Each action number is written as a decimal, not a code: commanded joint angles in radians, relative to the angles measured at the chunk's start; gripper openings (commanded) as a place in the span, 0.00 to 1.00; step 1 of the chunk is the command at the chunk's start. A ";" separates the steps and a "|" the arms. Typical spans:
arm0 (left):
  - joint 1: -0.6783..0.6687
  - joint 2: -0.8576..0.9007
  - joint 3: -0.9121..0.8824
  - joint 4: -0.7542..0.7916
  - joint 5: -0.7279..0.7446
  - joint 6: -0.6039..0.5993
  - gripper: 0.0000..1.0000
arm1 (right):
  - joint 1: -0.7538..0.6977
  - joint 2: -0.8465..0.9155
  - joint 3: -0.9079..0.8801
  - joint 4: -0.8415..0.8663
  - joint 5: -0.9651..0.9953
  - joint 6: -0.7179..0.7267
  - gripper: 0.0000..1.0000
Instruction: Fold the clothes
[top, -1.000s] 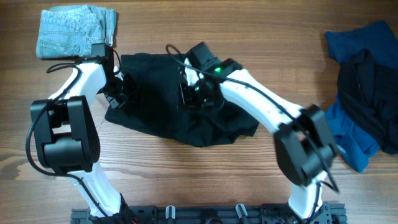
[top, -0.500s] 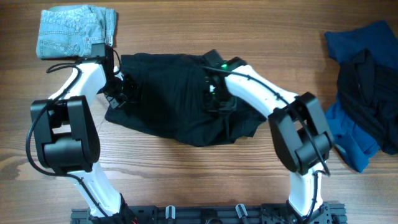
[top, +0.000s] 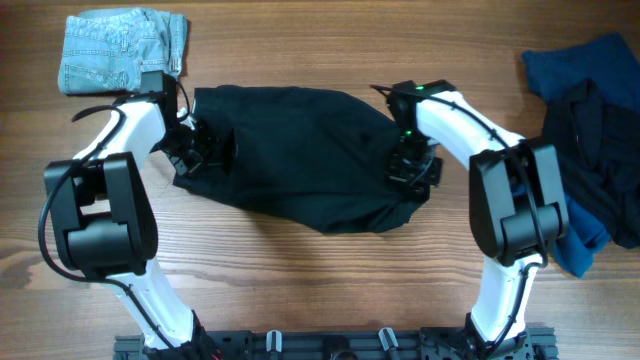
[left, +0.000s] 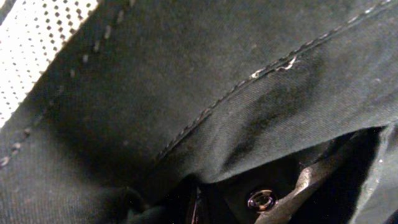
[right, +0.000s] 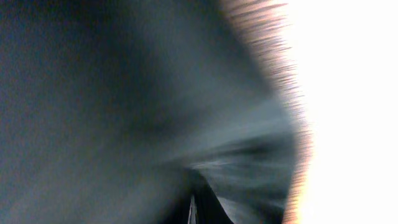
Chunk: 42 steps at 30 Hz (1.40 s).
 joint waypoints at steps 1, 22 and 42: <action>0.084 0.085 -0.052 -0.005 -0.225 0.014 0.06 | -0.047 -0.005 -0.025 -0.020 0.164 0.046 0.04; 0.108 -0.143 -0.052 -0.071 -0.123 0.015 0.22 | 0.084 -0.339 -0.088 -0.012 -0.235 -0.253 0.73; 0.108 -0.139 -0.052 -0.102 -0.123 0.019 0.24 | 0.131 -0.338 -0.329 0.230 -0.280 -0.280 0.37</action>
